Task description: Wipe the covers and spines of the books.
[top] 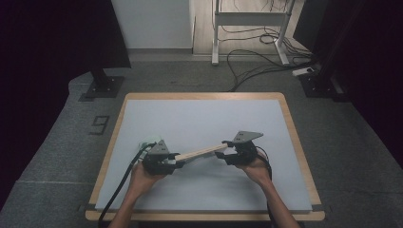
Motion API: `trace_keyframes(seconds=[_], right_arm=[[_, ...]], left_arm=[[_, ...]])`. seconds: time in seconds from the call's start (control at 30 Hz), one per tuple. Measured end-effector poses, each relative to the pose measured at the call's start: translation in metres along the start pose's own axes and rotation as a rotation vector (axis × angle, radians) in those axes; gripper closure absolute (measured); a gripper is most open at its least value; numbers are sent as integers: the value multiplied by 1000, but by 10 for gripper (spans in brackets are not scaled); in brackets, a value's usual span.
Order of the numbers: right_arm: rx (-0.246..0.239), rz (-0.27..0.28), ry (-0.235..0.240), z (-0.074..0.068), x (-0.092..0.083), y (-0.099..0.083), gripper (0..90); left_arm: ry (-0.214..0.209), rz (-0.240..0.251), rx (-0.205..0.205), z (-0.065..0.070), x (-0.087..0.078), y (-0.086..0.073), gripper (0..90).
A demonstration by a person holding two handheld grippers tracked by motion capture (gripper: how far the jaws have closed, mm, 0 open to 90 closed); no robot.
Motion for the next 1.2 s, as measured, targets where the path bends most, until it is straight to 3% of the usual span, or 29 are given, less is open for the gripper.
trace_keyframes(seconds=[0.23, 0.43, 0.67, 0.83, 1.03, 1.2], right_arm=[[4, -29, 10, -5, -10, -4, 313], [22, -49, 13, -9, -14, -14, 277], [30, -71, 18, -15, -20, -32, 275], [39, -71, 24, -20, -23, -44, 275], [56, -71, 35, -25, -28, -58, 276], [59, -82, 42, -27, -30, -68, 276]], left_arm=[[1, 28, -31, 12, -4, -1, 369], [8, 10, -41, 24, -1, -8, 262], [18, -27, -29, 40, 6, -18, 196], [19, -31, -57, 49, 10, -24, 168], [70, -64, -73, 58, 15, -33, 147], [90, -88, -52, 63, 18, -39, 148]])
Point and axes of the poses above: each handheld gripper's, and its own axes: x roughly forward along the jaws, y roughly out of its top, z roughly to its right, the point moved 5 cm from there along x, roughly forward along the jaws, and after that the axes turned 3 degrees about -y, right-handed, at the moved point
